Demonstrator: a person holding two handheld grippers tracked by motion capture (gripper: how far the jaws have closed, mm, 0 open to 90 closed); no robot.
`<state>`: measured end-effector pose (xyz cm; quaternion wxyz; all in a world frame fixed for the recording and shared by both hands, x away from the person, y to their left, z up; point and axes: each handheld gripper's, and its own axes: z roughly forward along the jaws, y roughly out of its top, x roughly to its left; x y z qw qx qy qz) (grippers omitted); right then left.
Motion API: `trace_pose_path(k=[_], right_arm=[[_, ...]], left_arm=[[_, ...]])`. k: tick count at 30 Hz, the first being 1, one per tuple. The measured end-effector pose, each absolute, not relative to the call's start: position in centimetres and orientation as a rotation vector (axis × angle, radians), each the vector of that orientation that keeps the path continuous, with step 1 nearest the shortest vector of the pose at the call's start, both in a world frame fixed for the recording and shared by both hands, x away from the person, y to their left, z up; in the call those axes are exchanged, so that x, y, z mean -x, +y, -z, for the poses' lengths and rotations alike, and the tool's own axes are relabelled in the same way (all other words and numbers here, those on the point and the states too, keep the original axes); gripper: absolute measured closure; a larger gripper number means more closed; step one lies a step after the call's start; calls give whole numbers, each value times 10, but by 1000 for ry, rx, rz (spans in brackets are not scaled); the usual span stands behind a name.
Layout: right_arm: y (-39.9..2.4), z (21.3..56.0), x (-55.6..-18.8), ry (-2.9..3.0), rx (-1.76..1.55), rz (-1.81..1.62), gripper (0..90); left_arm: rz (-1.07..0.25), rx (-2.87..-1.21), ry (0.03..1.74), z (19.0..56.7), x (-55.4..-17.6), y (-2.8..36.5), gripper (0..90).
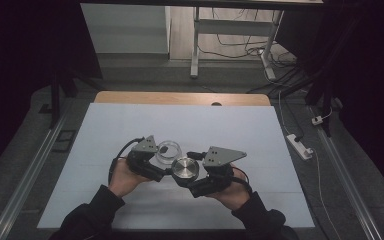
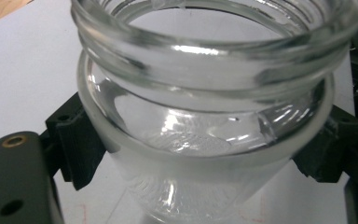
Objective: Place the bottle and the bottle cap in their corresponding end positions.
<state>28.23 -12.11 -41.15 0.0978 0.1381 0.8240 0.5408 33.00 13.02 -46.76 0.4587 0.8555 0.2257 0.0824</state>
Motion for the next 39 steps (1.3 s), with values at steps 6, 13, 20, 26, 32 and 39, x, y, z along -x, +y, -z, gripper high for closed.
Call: trace_pose_path(k=[6, 13, 20, 26, 32, 39], right_arm=[[-121, 422, -280, 2456, -405, -1589, 176], [-121, 435, -280, 2476, -416, -1575, 176], [-117, 452, -282, 2498, -418, -1563, 176], [-116, 465, -286, 2507, -434, -1553, 176], [-114, 481, -288, 2528, -439, -1524, 176], [-107, 500, -290, 2564, -426, -1472, 176]], left_arm=[[-215, -2102, 563, 468, -337, 128, 156], [-223, -2089, 564, 468, -347, 125, 156], [-227, -2088, 571, 471, -358, 120, 155], [-233, -2078, 577, 474, -369, 115, 156], [-241, -2075, 589, 481, -379, 110, 155], [-254, -2084, 612, 496, -392, 104, 156]])
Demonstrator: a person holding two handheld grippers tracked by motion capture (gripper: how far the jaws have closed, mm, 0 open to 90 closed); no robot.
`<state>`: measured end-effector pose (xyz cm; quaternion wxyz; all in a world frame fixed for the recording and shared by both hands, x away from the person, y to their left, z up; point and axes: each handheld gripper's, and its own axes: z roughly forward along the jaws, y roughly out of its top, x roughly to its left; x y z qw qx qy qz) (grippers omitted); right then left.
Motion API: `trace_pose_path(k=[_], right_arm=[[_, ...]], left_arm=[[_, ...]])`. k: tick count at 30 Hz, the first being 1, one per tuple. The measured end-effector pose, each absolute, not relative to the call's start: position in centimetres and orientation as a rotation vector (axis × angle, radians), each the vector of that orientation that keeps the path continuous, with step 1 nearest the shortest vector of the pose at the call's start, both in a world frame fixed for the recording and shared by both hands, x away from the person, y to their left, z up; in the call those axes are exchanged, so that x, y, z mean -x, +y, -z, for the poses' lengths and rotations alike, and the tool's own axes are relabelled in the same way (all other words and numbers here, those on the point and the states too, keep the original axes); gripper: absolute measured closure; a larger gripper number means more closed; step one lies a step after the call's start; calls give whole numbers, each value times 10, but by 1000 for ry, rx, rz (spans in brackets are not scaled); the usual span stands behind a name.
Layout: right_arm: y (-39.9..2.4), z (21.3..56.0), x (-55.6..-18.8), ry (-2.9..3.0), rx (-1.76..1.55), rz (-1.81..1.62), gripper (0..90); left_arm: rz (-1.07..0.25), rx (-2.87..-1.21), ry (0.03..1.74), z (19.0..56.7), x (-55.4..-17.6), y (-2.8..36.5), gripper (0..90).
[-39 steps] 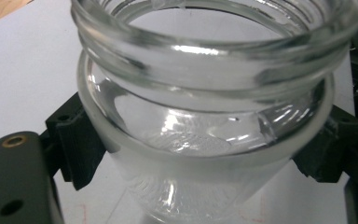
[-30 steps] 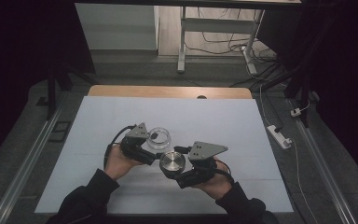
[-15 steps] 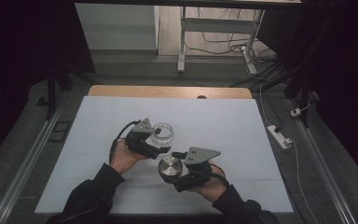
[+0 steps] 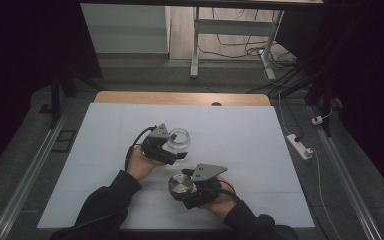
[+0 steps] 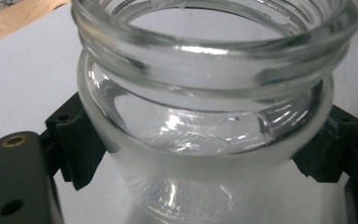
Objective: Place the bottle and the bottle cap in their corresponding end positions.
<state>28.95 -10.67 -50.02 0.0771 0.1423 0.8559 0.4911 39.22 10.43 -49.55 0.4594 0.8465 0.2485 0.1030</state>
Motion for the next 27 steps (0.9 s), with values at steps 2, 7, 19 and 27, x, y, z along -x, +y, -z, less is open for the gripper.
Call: trace_pose_path(k=[2, 7, 19, 27], right_arm=[[-104, 505, -291, 2576, -427, -1452, 176], [-98, 516, -293, 2606, -429, -1415, 176], [-93, 530, -296, 2633, -435, -1328, 174], [-93, 538, -298, 2666, -413, -1219, 171]], left_arm=[[-255, -2089, 611, 499, -395, 102, 156], [-259, -2096, 615, 508, -400, 97, 156], [-254, -2110, 645, 524, -407, 95, 155], [-248, -2113, 636, 526, -407, 97, 152]])
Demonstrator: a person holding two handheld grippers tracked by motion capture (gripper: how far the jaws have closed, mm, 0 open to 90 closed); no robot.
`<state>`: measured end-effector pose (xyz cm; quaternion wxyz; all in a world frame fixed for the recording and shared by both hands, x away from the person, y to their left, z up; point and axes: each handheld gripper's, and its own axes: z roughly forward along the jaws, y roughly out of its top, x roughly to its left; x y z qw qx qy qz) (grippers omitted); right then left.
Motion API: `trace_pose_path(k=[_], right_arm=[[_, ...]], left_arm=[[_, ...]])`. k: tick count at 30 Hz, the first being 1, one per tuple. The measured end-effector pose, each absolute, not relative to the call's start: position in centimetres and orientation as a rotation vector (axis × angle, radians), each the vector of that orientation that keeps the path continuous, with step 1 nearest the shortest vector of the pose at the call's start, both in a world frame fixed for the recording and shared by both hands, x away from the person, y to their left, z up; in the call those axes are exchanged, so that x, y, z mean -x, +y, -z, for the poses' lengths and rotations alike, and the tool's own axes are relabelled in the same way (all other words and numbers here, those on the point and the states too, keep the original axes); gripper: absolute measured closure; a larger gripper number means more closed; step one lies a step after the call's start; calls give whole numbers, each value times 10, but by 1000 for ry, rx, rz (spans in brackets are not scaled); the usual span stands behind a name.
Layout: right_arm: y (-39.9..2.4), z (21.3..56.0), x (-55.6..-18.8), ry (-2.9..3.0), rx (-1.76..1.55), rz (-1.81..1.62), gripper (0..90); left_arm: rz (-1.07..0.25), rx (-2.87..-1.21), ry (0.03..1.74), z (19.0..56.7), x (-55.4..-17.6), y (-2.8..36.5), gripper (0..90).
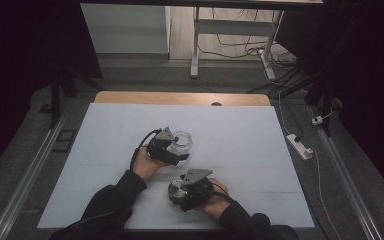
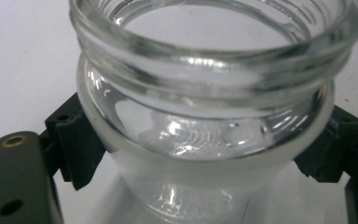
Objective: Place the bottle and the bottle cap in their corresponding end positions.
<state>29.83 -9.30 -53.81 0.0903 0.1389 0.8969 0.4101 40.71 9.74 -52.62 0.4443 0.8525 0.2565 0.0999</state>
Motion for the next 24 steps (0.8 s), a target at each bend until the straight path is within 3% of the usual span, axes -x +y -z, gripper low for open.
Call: trace_pose_path(k=[11, 24], right_arm=[[-94, 537, -299, 2706, -461, -1182, 132], [-99, 524, -299, 2679, -491, -1266, 81]], left_arm=[[-251, -2123, 643, 527, -405, 97, 137], [-202, -2110, 635, 520, -402, 103, 47]])
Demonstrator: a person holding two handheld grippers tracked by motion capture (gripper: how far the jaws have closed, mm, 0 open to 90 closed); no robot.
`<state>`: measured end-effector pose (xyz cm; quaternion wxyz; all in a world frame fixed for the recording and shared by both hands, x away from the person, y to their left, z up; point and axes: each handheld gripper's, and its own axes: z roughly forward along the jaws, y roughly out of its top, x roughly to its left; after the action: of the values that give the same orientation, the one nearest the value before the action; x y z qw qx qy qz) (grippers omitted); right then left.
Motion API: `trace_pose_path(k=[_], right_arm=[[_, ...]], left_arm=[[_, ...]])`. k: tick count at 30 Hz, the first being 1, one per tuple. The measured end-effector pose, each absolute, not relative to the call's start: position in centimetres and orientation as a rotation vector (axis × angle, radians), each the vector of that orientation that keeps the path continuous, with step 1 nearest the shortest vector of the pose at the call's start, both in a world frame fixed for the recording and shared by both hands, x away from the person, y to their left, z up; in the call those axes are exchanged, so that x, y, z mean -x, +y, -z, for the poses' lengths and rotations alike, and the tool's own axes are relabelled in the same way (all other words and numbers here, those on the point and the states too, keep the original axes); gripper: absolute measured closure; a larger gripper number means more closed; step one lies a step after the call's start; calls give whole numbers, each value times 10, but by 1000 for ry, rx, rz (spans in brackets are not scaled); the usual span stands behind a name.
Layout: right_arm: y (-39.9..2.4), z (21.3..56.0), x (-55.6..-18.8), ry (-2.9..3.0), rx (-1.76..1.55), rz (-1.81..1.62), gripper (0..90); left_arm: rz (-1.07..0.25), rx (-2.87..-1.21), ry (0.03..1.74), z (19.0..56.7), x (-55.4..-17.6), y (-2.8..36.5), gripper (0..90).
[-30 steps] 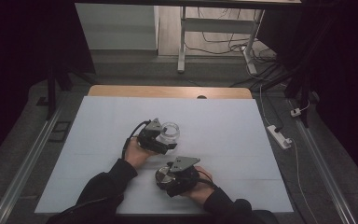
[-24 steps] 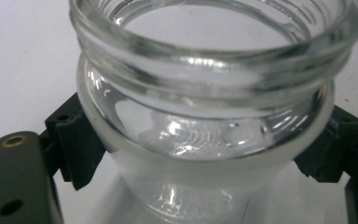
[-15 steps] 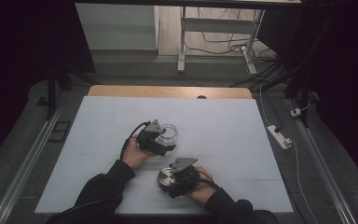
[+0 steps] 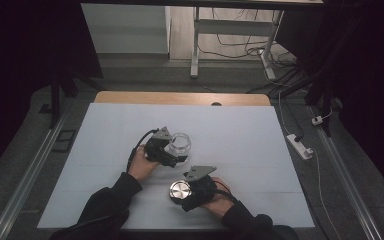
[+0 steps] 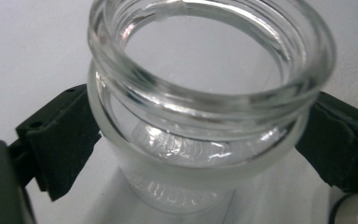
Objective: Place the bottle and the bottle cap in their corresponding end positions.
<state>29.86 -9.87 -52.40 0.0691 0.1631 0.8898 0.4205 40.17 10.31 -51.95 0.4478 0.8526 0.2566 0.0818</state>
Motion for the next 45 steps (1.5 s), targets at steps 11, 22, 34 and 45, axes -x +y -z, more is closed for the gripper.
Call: trace_pose_path(k=[11, 22, 34, 45], right_arm=[[-108, 512, -298, 2644, -515, -1327, 54], [-117, 507, -301, 2618, -535, -1334, 20], [-130, 503, -308, 2588, -606, -1331, 13], [-141, 499, -309, 2543, -643, -1323, 0]], left_arm=[[-230, -2122, 641, 513, -397, 110, 20], [-228, -2137, 668, 510, -388, 125, 0], [-106, -2093, 634, 507, -375, 144, 0], [-100, -2068, 670, 506, -352, 160, 0]])
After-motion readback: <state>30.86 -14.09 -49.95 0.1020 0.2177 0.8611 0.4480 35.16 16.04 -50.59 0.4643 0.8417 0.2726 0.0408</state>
